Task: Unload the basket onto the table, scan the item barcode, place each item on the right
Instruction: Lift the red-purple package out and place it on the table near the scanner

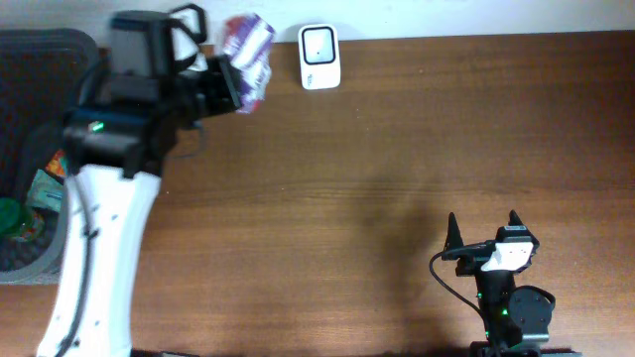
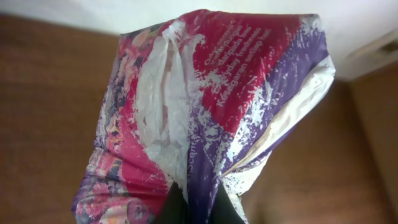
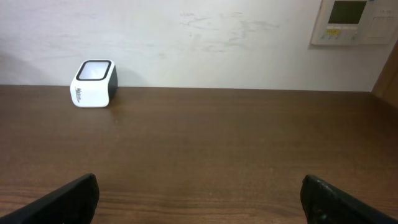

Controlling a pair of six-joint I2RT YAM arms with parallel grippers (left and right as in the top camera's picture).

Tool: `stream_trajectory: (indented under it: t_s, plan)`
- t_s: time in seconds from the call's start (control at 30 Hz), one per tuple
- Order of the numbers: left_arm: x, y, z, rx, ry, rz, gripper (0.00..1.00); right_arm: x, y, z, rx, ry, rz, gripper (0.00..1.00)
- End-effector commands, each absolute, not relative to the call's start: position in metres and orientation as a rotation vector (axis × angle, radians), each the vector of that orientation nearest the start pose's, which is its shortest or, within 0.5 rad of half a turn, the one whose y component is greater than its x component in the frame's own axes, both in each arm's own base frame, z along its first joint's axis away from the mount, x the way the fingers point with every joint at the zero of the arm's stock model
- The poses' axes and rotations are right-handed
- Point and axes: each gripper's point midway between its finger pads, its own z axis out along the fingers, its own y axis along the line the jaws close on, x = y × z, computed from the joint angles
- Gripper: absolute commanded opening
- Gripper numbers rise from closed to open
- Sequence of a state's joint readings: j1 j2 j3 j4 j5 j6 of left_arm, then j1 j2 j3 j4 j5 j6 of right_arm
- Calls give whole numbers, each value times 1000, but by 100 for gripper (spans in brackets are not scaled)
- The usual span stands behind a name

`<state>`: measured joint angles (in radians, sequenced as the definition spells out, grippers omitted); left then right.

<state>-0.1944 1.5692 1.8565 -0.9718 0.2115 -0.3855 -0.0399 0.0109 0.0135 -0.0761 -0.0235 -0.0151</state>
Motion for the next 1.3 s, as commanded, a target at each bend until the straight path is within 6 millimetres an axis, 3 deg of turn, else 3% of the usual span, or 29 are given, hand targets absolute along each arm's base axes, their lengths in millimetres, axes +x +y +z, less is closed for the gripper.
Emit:
stream_trajectory:
  t_s: [0.0, 0.17, 0.33, 0.47, 0.63, 0.7, 0.73, 0.77, 0.8, 0.97, 1.1, 1.2, 1.27]
  plan:
    - [421, -146, 306, -35, 2405, -432, 0, 246, -8, 156, 7, 1648, -32, 98]
    - [428, -182, 242, 41, 2561, -390, 0, 246, -8, 156, 7, 1648, -32, 98]
    - [423, -183, 187, 44, 2738, -325, 0, 246, -8, 156, 6, 1648, -31, 99]
    - [425, -186, 160, 47, 2800, -299, 0, 246, -8, 156, 7, 1648, -32, 99]
    - [442, -209, 132, 121, 2779, -309, 0, 246, -8, 156, 7, 1648, -32, 99]
    - [461, -225, 126, 140, 2710, -343, 2, 246, -8, 156, 7, 1648, -32, 99]
    - [469, -230, 123, 143, 2684, -355, 9, 246, -8, 156, 6, 1648, -31, 99]
    - [475, -235, 119, 147, 2668, -364, 22, 246, -8, 156, 7, 1648, -32, 99]
    - [476, -240, 114, 157, 2666, -371, 50, 246, -8, 156, 7, 1648, -32, 99]
    - [464, -265, 116, 224, 2678, -491, 54, 246, -8, 156, 6, 1648, -31, 98]
    - [463, -275, 150, 250, 2619, -600, 43, 246, -8, 156, 6, 1648, -31, 99]
    - [481, -244, 148, 162, 2584, -337, 41, 246, -8, 156, 6, 1648, -31, 99]
    - [484, -224, 133, 123, 2607, -179, 54, 246, -8, 156, 7, 1648, -32, 99]
